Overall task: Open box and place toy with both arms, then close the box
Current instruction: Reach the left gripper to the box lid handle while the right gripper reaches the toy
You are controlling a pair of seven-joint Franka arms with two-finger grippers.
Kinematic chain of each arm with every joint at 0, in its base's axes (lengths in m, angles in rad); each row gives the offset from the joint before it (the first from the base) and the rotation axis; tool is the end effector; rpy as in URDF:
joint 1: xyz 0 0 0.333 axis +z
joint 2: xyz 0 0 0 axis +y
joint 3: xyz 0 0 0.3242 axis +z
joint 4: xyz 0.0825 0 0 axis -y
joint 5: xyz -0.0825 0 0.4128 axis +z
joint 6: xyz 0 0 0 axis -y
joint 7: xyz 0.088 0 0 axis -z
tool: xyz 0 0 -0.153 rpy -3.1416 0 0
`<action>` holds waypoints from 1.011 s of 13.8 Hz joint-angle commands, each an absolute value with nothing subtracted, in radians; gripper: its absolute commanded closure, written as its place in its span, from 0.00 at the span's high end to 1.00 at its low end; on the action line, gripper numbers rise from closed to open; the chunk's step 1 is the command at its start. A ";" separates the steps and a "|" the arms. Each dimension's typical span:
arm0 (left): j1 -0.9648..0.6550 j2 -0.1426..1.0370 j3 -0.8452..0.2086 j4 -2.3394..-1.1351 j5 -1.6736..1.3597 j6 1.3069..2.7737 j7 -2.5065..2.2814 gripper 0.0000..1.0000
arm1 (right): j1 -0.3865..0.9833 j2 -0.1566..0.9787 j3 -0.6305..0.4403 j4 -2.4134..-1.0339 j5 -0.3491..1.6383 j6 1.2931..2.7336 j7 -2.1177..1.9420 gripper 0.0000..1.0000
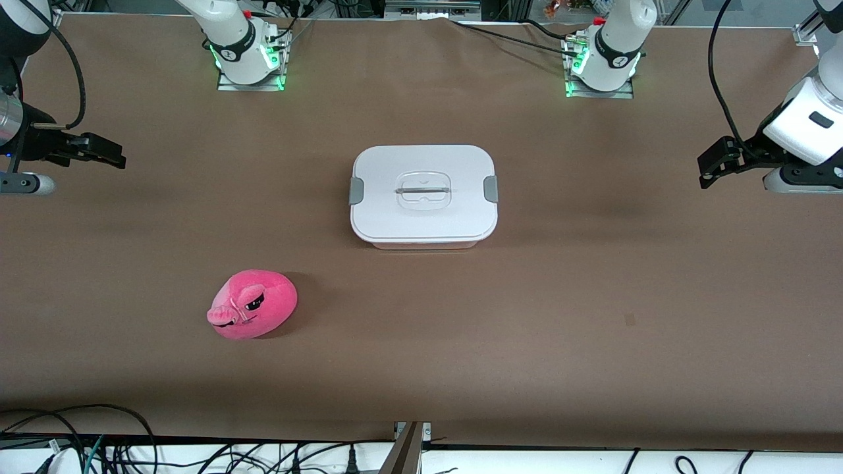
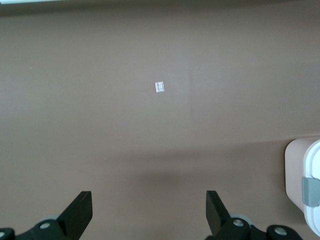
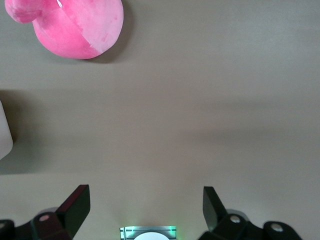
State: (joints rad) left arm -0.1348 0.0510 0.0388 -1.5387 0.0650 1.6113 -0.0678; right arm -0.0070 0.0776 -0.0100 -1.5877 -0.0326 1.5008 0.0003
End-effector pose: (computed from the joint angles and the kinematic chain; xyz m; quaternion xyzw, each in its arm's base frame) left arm 0.6026 -0.0488 0.5765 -0.9993 0.0151 -0.0135 0.0325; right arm 0.5877 -0.0150 0.5278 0.9964 -0.0084 -0.0823 0.0160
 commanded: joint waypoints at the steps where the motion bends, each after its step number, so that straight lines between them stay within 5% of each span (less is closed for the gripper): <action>1: -0.138 0.067 0.040 -1.517 -0.021 1.557 -0.058 1.00 | -0.015 0.103 -0.002 -1.563 -0.023 1.517 0.012 1.00; 4: -0.147 0.103 0.022 -1.519 -0.110 1.554 -0.058 1.00 | -0.009 0.115 0.003 -1.563 -0.023 1.546 0.012 1.00; 11: -0.166 0.244 -0.311 -1.514 -0.110 1.528 0.070 1.00 | 0.066 0.277 0.011 -1.572 0.000 1.682 -0.006 1.00; 14: -0.207 0.340 -0.373 -1.512 -0.109 1.595 0.171 1.00 | 0.075 0.337 0.015 -1.595 0.005 1.778 -0.053 1.00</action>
State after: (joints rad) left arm -0.1932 0.2700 -0.3531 -1.5417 -0.0993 1.5633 0.0655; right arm 0.0757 0.3114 0.0132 -1.5915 -0.0091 1.7364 -0.0074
